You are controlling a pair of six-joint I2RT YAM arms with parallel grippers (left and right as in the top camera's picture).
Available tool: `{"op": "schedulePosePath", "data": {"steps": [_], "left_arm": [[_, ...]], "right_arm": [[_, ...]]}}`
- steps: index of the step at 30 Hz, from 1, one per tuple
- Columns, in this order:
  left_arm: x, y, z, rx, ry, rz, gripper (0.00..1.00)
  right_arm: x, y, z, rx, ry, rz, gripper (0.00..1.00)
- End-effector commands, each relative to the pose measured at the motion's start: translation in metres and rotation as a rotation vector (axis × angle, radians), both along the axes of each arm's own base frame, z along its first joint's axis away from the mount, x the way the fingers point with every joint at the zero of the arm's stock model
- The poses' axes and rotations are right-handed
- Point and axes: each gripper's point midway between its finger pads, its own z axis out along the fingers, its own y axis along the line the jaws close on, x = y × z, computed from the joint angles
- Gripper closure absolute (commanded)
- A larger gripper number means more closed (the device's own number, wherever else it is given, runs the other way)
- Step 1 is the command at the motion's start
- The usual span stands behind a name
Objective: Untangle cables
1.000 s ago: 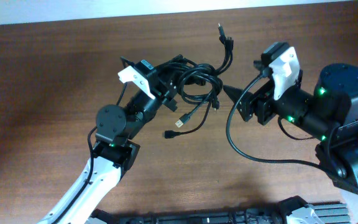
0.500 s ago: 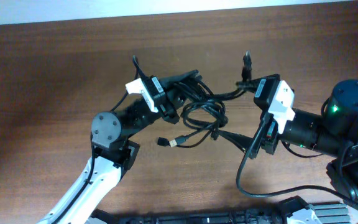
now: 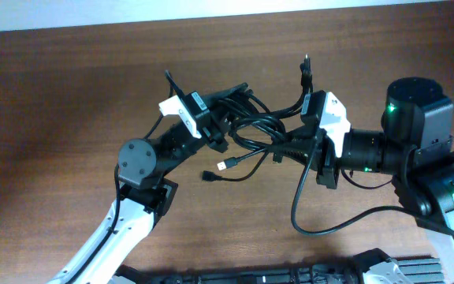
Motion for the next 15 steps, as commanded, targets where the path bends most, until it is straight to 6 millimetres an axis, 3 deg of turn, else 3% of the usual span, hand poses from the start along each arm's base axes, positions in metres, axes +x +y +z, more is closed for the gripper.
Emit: {"op": "schedulePosePath", "data": {"steps": [1, 3, 4, 5, 6, 8, 12, 15], "left_arm": [[0.010, 0.006, 0.006, 0.073, -0.123, 0.124, 1.00], [0.011, 0.006, 0.005, 0.147, -0.233, 0.174, 0.97], [0.014, 0.009, 0.003, 0.185, -0.278, 0.205, 0.78], [0.021, 0.015, 0.000, 0.203, -0.273, 0.232, 0.26], [0.031, 0.023, -0.011, 0.230, -0.222, 0.252, 0.01], [0.042, 0.028, -0.034, 0.231, -0.050, 0.232, 0.01], [0.046, 0.027, -0.057, 0.281, 0.038, 0.220, 0.01], [0.033, 0.021, -0.053, 0.265, 0.046, 0.143, 0.01]], "right_arm": [[-0.005, 0.002, 0.004, 0.014, -0.002, 0.026, 0.96], [-0.001, 0.000, -0.001, -0.006, 0.010, -0.006, 0.96], [0.003, -0.004, -0.007, -0.030, 0.026, -0.043, 0.96], [0.008, -0.009, -0.015, -0.068, 0.042, -0.091, 0.96], [0.013, -0.017, -0.022, -0.110, 0.051, -0.147, 0.96], [0.036, -0.042, -0.033, -0.200, 0.054, -0.355, 0.96], [0.049, -0.063, -0.043, -0.285, 0.043, -0.480, 0.96], [0.052, -0.074, -0.049, -0.334, 0.048, -0.538, 0.96]]}}
